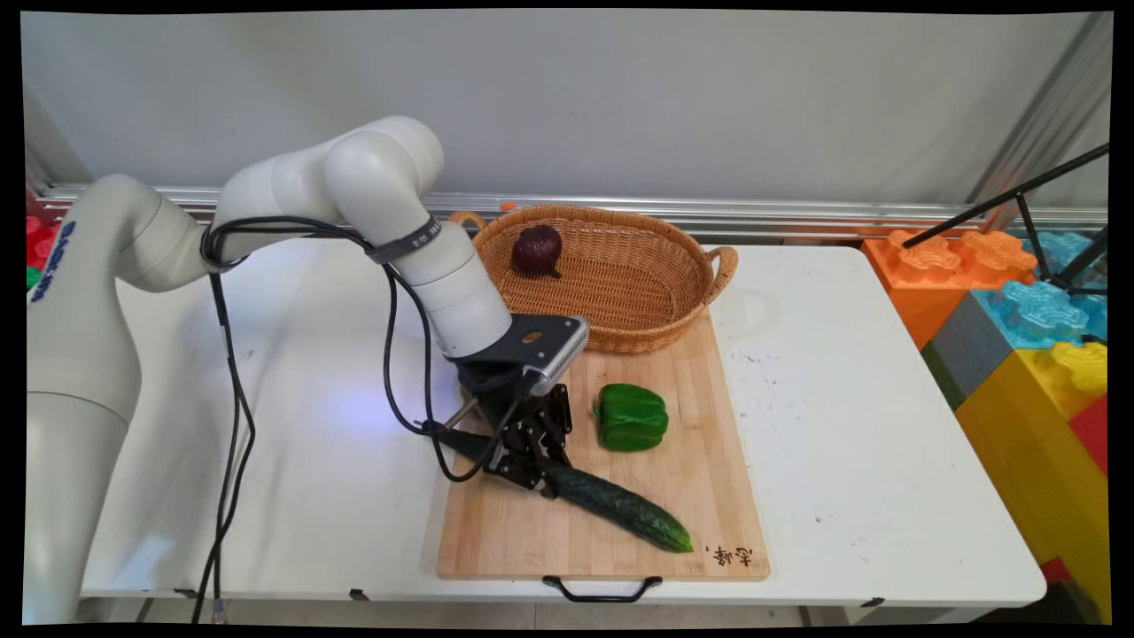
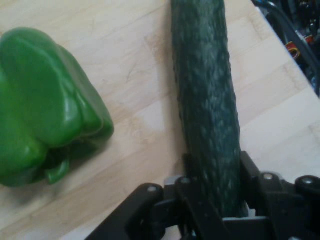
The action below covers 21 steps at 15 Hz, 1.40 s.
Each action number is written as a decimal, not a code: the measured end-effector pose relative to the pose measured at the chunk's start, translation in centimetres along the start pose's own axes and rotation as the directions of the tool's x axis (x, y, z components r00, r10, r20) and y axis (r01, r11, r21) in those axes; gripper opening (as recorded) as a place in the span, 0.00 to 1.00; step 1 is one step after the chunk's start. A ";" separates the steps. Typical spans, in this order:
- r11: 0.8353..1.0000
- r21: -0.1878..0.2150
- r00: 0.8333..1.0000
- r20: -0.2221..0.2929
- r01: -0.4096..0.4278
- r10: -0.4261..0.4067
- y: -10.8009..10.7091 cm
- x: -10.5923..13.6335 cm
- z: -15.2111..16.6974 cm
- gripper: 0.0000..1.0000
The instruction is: Place the picked object in the vegetable basket
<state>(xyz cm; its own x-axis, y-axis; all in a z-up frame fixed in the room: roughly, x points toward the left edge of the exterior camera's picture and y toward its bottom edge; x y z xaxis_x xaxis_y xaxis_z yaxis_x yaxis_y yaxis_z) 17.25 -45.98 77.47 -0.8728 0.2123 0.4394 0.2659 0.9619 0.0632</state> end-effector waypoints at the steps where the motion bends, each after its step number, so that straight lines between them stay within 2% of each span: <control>1: 1.000 -0.004 1.000 0.001 0.004 -0.004 0.1 0.1 -0.3 0.00; 4: 1.000 -0.015 1.000 -0.011 0.015 -0.015 0.5 0.4 -1.8 0.00; 9: 0.998 -0.015 0.991 -0.121 0.062 -0.064 1.4 2.2 -6.6 0.00; 10: 0.997 0.001 0.987 -0.143 0.074 -0.074 1.2 2.6 -7.7 0.00; 12: 0.991 0.068 0.980 -0.173 0.112 -0.099 0.0 3.0 -9.7 0.00; 15: 0.959 0.191 0.963 -0.207 0.210 -0.169 -2.5 2.4 -12.2 0.00; 16: 0.943 0.229 0.957 -0.215 0.242 -0.194 -3.3 2.0 -12.9 0.00; 18: 0.906 0.298 0.944 -0.224 0.301 -0.240 -4.9 0.9 -14.0 0.00; 21: 0.832 0.402 0.921 -0.235 0.383 -0.310 -7.8 -1.2 -15.4 0.00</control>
<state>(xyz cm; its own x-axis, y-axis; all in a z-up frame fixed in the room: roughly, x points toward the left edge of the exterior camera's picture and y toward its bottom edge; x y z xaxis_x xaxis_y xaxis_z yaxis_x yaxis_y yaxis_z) 22.54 -56.44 90.26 -0.7901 -0.1434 0.5960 -0.2778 0.9505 -0.1396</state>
